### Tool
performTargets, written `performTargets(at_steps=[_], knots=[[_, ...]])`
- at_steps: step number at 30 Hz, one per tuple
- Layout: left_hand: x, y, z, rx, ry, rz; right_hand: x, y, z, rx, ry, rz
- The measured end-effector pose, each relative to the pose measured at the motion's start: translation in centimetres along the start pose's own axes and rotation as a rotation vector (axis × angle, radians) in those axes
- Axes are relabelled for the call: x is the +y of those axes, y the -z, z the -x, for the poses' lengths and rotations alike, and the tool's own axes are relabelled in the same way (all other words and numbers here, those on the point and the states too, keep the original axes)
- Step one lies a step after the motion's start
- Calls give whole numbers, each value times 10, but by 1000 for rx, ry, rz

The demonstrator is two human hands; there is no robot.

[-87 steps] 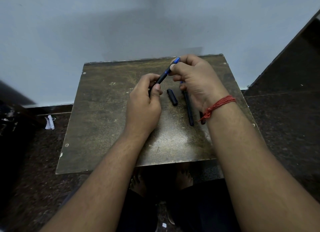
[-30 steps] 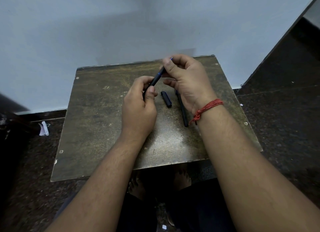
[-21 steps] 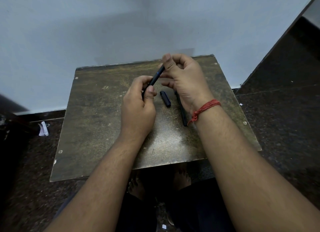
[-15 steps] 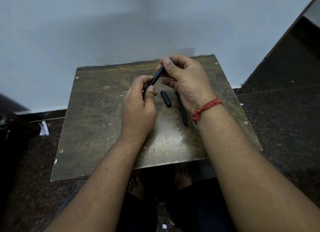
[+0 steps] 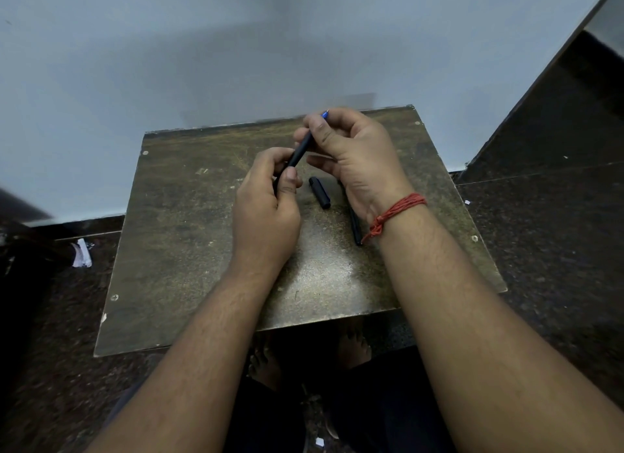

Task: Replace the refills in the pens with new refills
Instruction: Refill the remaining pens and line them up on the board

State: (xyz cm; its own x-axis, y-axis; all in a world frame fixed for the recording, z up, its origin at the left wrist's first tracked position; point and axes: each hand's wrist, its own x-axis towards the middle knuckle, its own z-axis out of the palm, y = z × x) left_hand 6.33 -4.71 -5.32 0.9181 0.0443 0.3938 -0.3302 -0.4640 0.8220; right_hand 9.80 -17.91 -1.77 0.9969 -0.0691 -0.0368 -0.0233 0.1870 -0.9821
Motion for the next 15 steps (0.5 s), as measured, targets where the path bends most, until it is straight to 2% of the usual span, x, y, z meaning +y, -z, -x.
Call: performTargets(at_steps=[5,12,15], knots=[[1,0,0,-18,-10,-9,0,-3,1,70,12,-4],[0,0,-1,-7,3,15,0,0,0,1,1,-104],[0,-1,-1,-5,-3,21,0,-1,0,19,-6,-111]])
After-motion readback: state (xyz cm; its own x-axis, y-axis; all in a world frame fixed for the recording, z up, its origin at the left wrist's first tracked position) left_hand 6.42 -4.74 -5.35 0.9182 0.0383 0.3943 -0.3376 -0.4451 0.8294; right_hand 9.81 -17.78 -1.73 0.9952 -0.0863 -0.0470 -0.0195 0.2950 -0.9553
